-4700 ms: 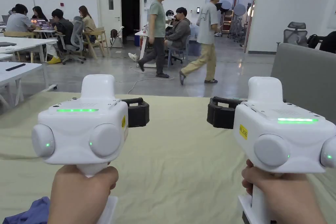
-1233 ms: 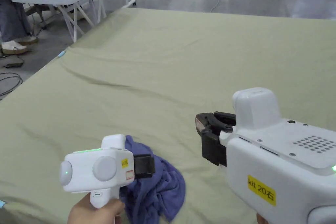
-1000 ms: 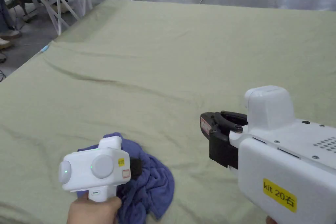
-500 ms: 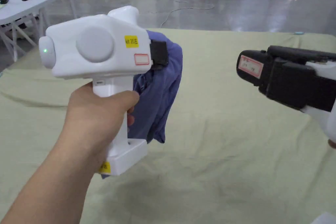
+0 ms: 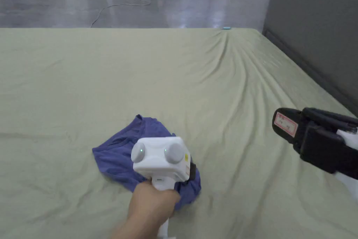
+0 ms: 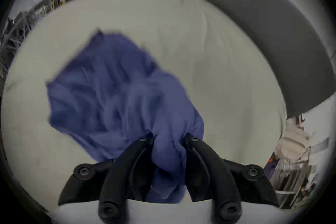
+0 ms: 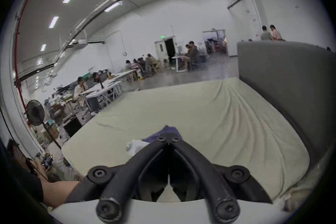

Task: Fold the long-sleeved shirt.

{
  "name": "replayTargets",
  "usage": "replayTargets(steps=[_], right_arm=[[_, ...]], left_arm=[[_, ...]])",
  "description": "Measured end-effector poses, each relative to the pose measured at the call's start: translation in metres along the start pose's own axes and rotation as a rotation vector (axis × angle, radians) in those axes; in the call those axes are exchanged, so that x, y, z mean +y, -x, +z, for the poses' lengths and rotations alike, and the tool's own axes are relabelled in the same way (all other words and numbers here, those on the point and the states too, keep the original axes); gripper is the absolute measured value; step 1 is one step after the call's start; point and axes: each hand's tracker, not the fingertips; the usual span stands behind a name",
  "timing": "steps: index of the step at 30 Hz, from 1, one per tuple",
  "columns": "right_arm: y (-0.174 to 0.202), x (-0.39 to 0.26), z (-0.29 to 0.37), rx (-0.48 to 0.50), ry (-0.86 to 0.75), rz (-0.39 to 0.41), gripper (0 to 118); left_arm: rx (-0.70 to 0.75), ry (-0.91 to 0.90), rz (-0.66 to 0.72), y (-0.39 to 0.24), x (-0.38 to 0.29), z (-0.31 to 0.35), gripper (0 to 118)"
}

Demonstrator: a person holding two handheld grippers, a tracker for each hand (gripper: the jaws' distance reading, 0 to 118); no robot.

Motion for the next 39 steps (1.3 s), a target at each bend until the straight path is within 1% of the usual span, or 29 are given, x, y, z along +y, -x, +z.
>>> replayTargets(steps=[2, 3, 6, 7, 8, 9, 10, 12, 14, 15, 16, 17, 18, 19, 20, 21, 22, 23, 24, 25, 26, 28, 31, 32, 33, 34, 35, 36, 39], right_arm=[[-0.007, -0.010, -0.002, -0.015, 0.026, -0.017, 0], [-0.010, -0.015, -0.003, -0.015, 0.036, -0.023, 0], [-0.013, -0.021, -0.008, -0.007, 0.054, -0.041, 0], [-0.013, -0.022, -0.009, 0.000, 0.055, -0.052, 0], [-0.012, -0.021, -0.008, 0.010, 0.051, -0.059, 0], [-0.011, -0.021, -0.008, 0.022, 0.044, -0.063, 0], [-0.010, -0.020, -0.007, 0.031, 0.035, -0.064, 0], [-0.008, -0.020, -0.006, 0.046, 0.023, -0.061, 0], [-0.006, -0.022, -0.009, 0.064, 0.026, -0.066, 0], [-0.005, -0.025, -0.012, 0.073, 0.032, -0.077, 0], [-0.004, -0.029, -0.016, 0.086, 0.040, -0.096, 0], [-0.003, -0.034, -0.020, 0.097, 0.051, -0.115, 0], [-0.001, -0.040, -0.027, 0.106, 0.072, -0.135, 0], [0.001, -0.048, -0.034, 0.105, 0.100, -0.147, 0], [0.004, -0.056, -0.041, 0.097, 0.133, -0.155, 0], [0.007, -0.065, -0.050, 0.086, 0.173, -0.159, 0], [0.010, -0.076, -0.059, 0.077, 0.210, -0.159, 0], [0.012, -0.084, -0.066, 0.071, 0.237, -0.160, 0], [0.015, -0.091, -0.073, 0.076, 0.267, -0.165, 0], [0.016, -0.098, -0.079, 0.090, 0.295, -0.175, 0], [0.017, -0.103, -0.084, 0.102, 0.311, -0.182, 0], [0.020, -0.108, -0.094, 0.107, 0.330, -0.182, 0], [0.022, -0.110, -0.104, 0.097, 0.344, -0.176, 0], [0.021, -0.111, -0.107, 0.095, 0.347, -0.176, 0], [0.019, -0.113, -0.110, 0.093, 0.352, -0.180, 0], [0.017, -0.115, -0.113, 0.092, 0.358, -0.188, 0], [0.015, -0.116, -0.116, 0.091, 0.365, -0.195, 0], [0.013, -0.118, -0.119, 0.088, 0.372, -0.201, 0], [0.006, -0.124, -0.128, 0.058, 0.404, -0.199, 0]], left_arm=[[0.000, -0.047, -0.015, -0.007, -0.014, -0.013, 21], [0.050, -0.138, -0.056, -0.012, -0.016, -0.006, 21], [0.051, -0.067, -0.026, -0.015, 0.002, -0.002, 23], [-0.003, -0.067, -0.029, -0.013, 0.006, 0.010, 32], [-0.049, -0.086, -0.019, -0.008, 0.008, 0.025, 50], [-0.107, -0.151, 0.013, -0.005, 0.010, 0.047, 69], [-0.118, -0.249, 0.007, -0.001, 0.010, 0.077, 75], [-0.122, -0.396, -0.008, 0.010, 0.004, 0.134, 83], [-0.157, -0.512, -0.006, 0.028, -0.009, 0.184, 98], [-0.151, -0.559, -0.013, 0.037, -0.019, 0.205, 109], [-0.111, -0.591, -0.014, 0.047, -0.030, 0.220, 110], [-0.068, -0.579, -0.003, 0.057, -0.042, 0.230, 110], [-0.021, -0.539, -0.007, 0.069, -0.057, 0.234, 106], [0.050, -0.497, 0.006, 0.079, -0.070, 0.230, 89], [0.096, -0.460, 0.016, 0.087, -0.083, 0.225, 47], [0.108, -0.439, 0.012, 0.097, -0.100, 0.217, 0], [0.110, -0.385, 0.036, 0.107, -0.115, 0.204, 0], [0.103, -0.344, 0.094, 0.113, -0.128, 0.191, 0], [0.060, -0.274, 0.118, 0.122, -0.140, 0.179, 0], [0.006, -0.244, 0.146, 0.128, -0.147, 0.169, 0], [-0.006, -0.241, 0.167, 0.132, -0.150, 0.164, 0], [0.021, -0.263, 0.158, 0.136, -0.138, 0.162, 0], [0.060, -0.361, 0.152, 0.143, -0.095, 0.162, 0], [0.091, -0.388, 0.135, 0.146, -0.078, 0.157, 10], [0.097, -0.371, 0.133, 0.151, -0.056, 0.145, 71], [0.113, -0.353, 0.136, 0.159, -0.032, 0.130, 114], [0.116, -0.444, 0.141, 0.166, -0.017, 0.124, 118], [0.110, -0.353, 0.153, 0.170, 0.003, 0.107, 118], [0.175, -0.250, 0.163, 0.189, 0.051, 0.056, 118]])
